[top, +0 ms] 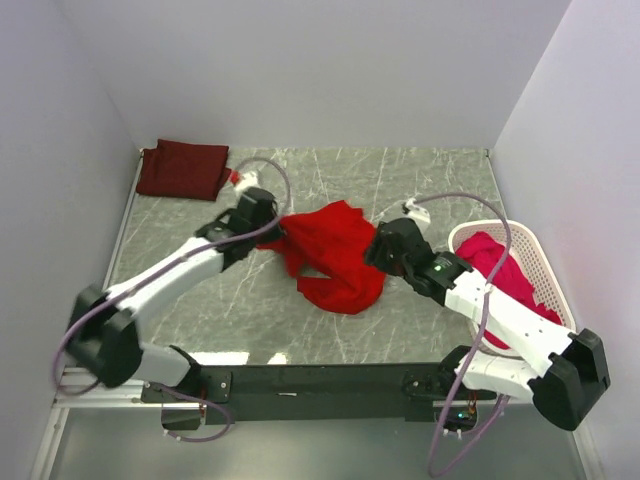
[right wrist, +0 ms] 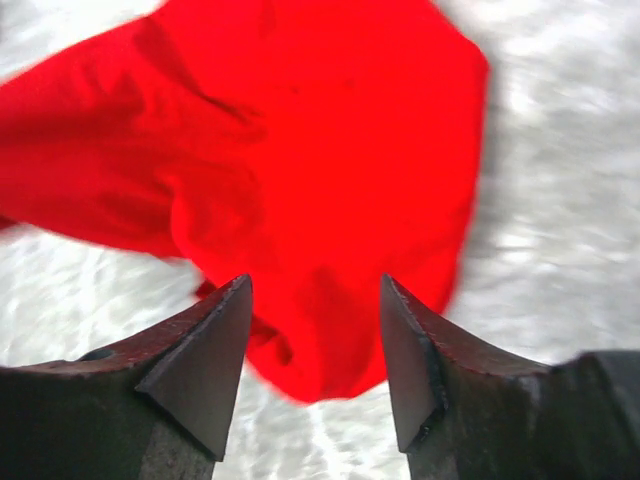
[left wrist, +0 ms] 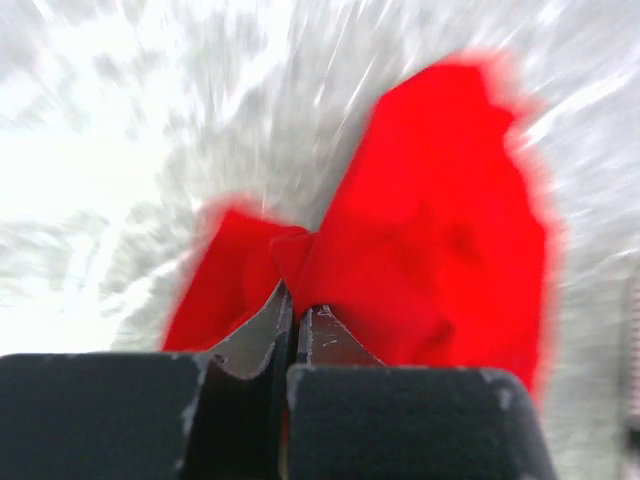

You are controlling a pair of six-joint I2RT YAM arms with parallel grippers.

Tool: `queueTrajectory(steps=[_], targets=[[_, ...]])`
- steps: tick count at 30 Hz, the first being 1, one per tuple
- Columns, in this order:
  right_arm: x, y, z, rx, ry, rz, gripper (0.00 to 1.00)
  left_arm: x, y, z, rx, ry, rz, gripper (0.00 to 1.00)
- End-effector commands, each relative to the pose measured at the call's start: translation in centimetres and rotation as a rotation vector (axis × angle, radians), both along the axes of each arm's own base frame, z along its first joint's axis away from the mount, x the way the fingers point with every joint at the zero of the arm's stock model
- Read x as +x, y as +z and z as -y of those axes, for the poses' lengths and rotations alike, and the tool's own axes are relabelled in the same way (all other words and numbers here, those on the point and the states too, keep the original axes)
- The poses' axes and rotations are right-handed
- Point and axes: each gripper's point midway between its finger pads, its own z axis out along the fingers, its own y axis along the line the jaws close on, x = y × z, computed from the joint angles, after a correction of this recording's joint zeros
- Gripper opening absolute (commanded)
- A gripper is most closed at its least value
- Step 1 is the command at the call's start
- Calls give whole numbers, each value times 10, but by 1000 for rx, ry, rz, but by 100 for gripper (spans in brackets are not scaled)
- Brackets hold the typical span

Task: Fold and stack the t-shirts
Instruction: Flatten the tshirt out

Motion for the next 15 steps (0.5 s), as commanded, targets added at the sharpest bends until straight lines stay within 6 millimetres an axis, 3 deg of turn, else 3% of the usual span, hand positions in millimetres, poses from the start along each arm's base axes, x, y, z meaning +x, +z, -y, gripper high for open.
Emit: queueTrajectory(steps=[1, 3, 7, 10, 12, 15], targets=[[-5, 22, -29, -30, 108, 25, 61, 3, 98, -20, -20, 19, 193, 1], [-19, 19, -50, -53, 171, 9, 64, 2, 119, -25, -26, 17, 226, 1], [-31, -13, -71, -82, 207, -64, 65, -2, 159, -20, -86, -35, 267, 1], [-25, -3, -78, -63, 200, -29, 65, -3, 189, -8, -142, -94, 322, 1], [-17, 17, -68, -71, 154, 29, 65, -5, 207, 12, -188, -192, 333, 1], [-12, 36, -32, -88, 43, 70, 66, -5, 188, 62, -247, -296, 238, 1]])
